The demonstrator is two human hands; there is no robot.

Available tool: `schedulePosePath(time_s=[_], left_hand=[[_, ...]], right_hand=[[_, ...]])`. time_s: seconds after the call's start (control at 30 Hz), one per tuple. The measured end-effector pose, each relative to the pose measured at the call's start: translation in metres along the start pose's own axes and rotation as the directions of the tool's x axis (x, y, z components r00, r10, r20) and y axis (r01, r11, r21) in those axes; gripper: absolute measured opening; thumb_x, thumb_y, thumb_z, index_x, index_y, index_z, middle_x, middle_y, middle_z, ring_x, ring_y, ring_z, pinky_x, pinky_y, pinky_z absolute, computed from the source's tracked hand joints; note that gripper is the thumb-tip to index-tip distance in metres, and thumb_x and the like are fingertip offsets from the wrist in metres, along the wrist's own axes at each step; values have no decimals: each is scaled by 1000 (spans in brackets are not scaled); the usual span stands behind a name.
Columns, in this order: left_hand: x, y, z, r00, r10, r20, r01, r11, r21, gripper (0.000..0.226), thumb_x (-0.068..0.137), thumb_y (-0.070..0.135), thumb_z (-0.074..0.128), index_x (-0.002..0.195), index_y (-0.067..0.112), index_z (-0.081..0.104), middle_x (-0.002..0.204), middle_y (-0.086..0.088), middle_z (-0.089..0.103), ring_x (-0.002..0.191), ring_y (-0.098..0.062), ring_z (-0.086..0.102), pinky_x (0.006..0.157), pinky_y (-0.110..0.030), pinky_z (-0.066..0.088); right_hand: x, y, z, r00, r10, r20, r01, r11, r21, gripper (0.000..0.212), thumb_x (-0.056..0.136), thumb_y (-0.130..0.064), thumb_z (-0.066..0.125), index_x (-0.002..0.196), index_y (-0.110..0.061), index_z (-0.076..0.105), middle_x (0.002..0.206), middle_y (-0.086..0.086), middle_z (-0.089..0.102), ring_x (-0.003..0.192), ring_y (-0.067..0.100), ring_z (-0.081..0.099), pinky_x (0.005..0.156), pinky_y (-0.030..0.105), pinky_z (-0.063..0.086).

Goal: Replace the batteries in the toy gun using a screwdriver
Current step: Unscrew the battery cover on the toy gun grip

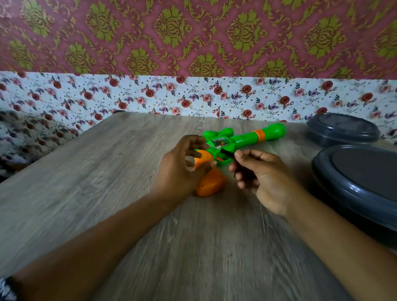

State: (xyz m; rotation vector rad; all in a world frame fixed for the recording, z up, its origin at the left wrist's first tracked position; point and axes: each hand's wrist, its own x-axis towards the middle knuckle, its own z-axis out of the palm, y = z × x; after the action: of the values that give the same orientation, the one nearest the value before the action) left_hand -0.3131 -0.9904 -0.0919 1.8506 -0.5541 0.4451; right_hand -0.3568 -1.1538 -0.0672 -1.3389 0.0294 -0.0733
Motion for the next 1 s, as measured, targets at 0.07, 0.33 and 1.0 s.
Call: schedulePosePath(time_s=[0.07, 0.33, 1.0], left_hand=[[3, -3, -2, 993, -104, -58, 114, 970, 214, 42, 84, 27, 68, 121, 19, 51, 115, 3, 61, 98, -17, 62, 79, -32, 52], [18, 3, 13, 894, -432, 123, 151, 546, 824, 87, 73, 84, 24, 86, 5, 60, 97, -20, 61, 102, -36, 54, 88, -39, 41], [22, 4, 3, 774, -595, 217, 626, 667, -405, 40, 78, 6, 71, 114, 6, 53, 95, -15, 69, 72, -23, 68, 66, -36, 58]], right_hand=[[3, -4, -8, 1000, 1, -31, 2, 995, 100, 14, 87, -3, 52, 75, -8, 56, 53, 2, 65, 42, 8, 54, 39, 17, 44], [13, 0, -26, 979, 74, -190, -44, 987, 157, 20, 87, -2, 51, 71, -14, 51, 46, -1, 61, 40, 7, 55, 41, 14, 45], [20, 9, -30, 967, -33, -251, 89, 972, 216, 10, 85, -5, 56, 78, -8, 62, 48, -4, 53, 45, 4, 50, 42, 16, 43]])
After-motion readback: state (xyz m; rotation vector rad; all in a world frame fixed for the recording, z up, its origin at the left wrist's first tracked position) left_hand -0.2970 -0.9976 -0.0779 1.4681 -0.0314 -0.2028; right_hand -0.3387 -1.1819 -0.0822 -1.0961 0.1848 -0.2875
